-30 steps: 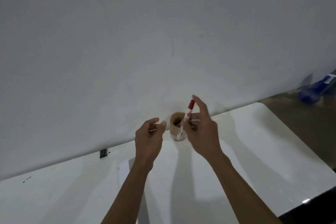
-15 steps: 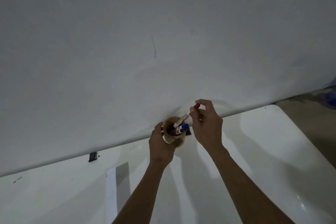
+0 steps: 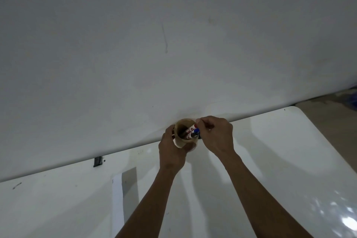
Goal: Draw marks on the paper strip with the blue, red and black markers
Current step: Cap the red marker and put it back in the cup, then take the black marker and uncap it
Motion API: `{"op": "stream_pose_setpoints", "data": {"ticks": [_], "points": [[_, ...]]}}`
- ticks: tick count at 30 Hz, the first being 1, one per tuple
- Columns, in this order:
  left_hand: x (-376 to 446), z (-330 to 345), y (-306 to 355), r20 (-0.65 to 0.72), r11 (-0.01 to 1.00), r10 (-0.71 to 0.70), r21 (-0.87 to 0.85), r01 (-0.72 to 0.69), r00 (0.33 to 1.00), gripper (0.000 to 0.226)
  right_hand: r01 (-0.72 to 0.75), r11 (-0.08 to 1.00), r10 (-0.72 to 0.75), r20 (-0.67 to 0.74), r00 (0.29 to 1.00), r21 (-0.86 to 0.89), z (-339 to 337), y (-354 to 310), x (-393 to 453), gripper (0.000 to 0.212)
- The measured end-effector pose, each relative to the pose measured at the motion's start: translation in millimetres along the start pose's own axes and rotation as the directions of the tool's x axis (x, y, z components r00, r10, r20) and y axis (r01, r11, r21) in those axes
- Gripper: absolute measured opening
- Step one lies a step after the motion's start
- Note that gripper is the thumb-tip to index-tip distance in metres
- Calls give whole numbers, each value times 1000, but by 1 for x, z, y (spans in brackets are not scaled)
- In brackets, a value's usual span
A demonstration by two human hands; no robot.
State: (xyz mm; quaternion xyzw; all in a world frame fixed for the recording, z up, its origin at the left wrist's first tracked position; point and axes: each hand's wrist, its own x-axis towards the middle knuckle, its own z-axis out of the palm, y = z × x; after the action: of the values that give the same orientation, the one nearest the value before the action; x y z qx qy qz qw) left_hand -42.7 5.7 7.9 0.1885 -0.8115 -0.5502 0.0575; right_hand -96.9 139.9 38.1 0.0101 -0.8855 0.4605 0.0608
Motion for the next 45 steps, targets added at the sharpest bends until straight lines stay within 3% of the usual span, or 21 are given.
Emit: {"op": "stream_pose_setpoints", "data": {"ticks": [6, 12, 19, 26, 30, 34, 36, 39, 42, 45], "points": [[1, 2, -4, 8, 1000, 16, 4, -16, 1000, 69, -120, 987, 130, -95, 987, 107, -7, -8, -18, 24], [3, 3, -6, 9, 1000, -5, -19, 5, 1000, 64, -285, 958, 285, 1, 958, 14, 7, -12, -39, 34], [4, 4, -8, 15, 1000, -7, 26, 7, 1000, 63, -266, 964, 266, -72, 961, 5, 10, -19, -39, 26], [1, -4, 1, 53, 997, -71, 43, 69, 996, 74, -79, 979, 121, -229, 966, 186, -33, -46, -42, 17], [-8, -17, 3, 84, 989, -108, 113, 98, 991, 75, -24, 927, 131, -263, 956, 374, -48, -63, -40, 16], [-23, -46, 1, 7, 983, -37, 179, 36, 999, 51, -79, 854, 192, -169, 967, 514, -41, -81, -48, 9], [-33, -67, 1, -52, 992, -10, 127, 17, 999, 38, -146, 828, 226, -84, 971, 541, -34, -91, -60, 9], [-50, -102, 5, -100, 996, -92, -3, 92, 991, 23, -271, 767, 270, 89, 959, 582, -11, -104, -86, 21], [-74, -141, 5, -54, 965, -162, -218, 147, 985, 17, -331, 825, 238, 250, 939, 458, 20, -107, -118, 20], [-102, -180, -4, -11, 938, -193, -296, 181, 981, 21, -306, 891, 164, 390, 906, 336, 44, -112, -154, 10]]}}
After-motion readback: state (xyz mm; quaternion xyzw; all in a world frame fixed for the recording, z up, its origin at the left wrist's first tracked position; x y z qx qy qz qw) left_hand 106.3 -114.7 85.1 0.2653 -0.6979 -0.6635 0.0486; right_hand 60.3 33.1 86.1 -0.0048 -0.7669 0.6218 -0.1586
